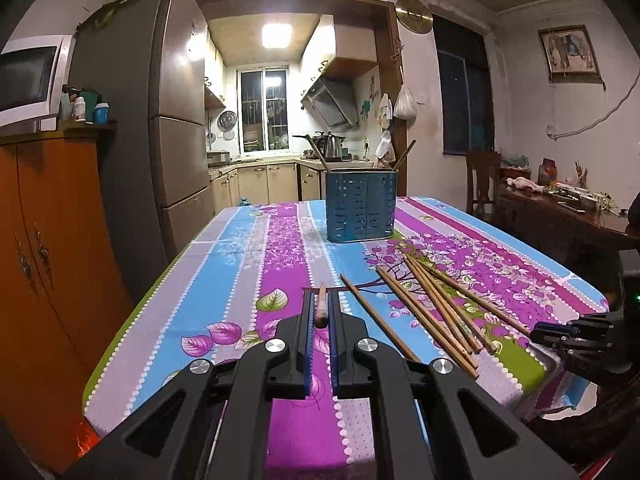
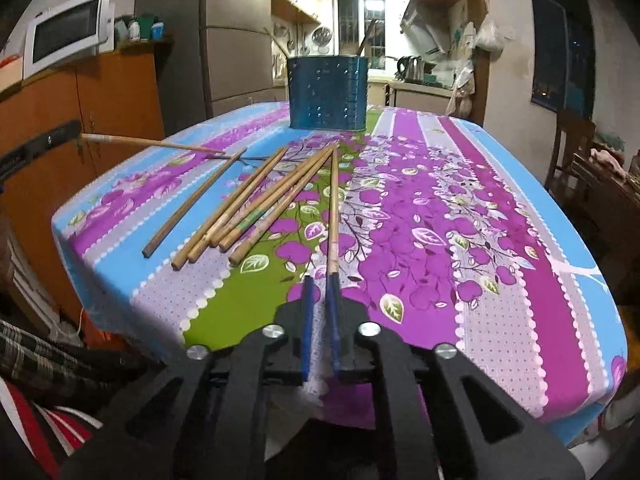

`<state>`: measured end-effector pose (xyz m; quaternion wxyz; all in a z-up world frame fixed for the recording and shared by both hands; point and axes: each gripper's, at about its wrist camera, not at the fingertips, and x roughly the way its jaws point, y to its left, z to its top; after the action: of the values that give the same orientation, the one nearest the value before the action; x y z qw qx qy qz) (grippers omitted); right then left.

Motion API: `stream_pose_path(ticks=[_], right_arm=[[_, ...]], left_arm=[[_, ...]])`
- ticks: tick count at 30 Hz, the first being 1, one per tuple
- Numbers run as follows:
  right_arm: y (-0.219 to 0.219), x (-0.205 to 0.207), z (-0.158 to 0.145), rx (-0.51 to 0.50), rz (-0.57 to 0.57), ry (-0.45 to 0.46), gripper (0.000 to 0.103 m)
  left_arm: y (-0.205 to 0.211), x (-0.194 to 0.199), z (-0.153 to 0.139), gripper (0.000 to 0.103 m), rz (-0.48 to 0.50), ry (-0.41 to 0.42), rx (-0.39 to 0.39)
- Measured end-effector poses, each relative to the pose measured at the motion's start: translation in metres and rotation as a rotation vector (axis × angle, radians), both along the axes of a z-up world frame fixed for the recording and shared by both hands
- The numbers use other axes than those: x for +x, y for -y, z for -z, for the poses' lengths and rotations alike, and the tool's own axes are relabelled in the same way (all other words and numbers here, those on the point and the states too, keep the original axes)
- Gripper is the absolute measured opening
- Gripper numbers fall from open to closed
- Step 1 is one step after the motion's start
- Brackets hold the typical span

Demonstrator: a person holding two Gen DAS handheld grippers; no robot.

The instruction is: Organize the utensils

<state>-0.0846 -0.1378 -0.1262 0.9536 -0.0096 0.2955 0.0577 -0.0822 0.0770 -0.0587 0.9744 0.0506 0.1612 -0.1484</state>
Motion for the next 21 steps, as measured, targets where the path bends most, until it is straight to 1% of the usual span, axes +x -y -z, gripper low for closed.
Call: stream_pose_path(ticks=[1, 5, 9, 10, 11, 12, 16, 17, 18, 21], right_arm=[[0.000, -0.001, 0.001, 0.009, 0.006, 0.001, 0.030], [0.005, -0.002, 0.006, 0.036, 0.022, 0.015, 0.031], [0.009, 0.001, 0.006, 0.038, 0.019, 0.027, 0.031], [0.008, 0.001, 0.006, 0.029, 0.017, 0.033, 0.030], [0.007, 0.001, 0.007, 0.012, 0.016, 0.042, 0.024], [0.007, 0.000, 0.009, 0.006, 0.007, 0.060, 0.021], [0.009, -0.008, 0.015, 0.019, 0.013, 0.114, 0.015], [0.009, -0.010, 0.017, 0.019, 0.022, 0.131, 0.008], [0.009, -0.011, 0.017, 0.020, 0.027, 0.137, 0.004], [0.007, -0.012, 0.017, 0.007, 0.039, 0.148, 0.004]], left_arm=[[0.000, 0.000, 0.000, 0.008, 0.000, -0.003, 0.003], [0.001, 0.001, 0.000, 0.008, 0.000, -0.005, 0.015], [0.002, 0.003, 0.000, 0.008, -0.001, -0.007, 0.018], [0.002, 0.003, 0.000, 0.008, -0.001, -0.008, 0.019], [0.002, 0.003, 0.000, 0.008, 0.001, -0.008, 0.019], [0.003, 0.003, 0.000, 0.008, 0.001, -0.009, 0.019], [0.006, 0.004, 0.000, 0.008, 0.005, -0.012, 0.029], [0.007, 0.004, 0.000, 0.008, 0.006, -0.012, 0.030], [0.007, 0.004, 0.000, 0.008, 0.006, -0.013, 0.031], [0.008, 0.004, -0.001, 0.008, 0.006, -0.014, 0.031]])
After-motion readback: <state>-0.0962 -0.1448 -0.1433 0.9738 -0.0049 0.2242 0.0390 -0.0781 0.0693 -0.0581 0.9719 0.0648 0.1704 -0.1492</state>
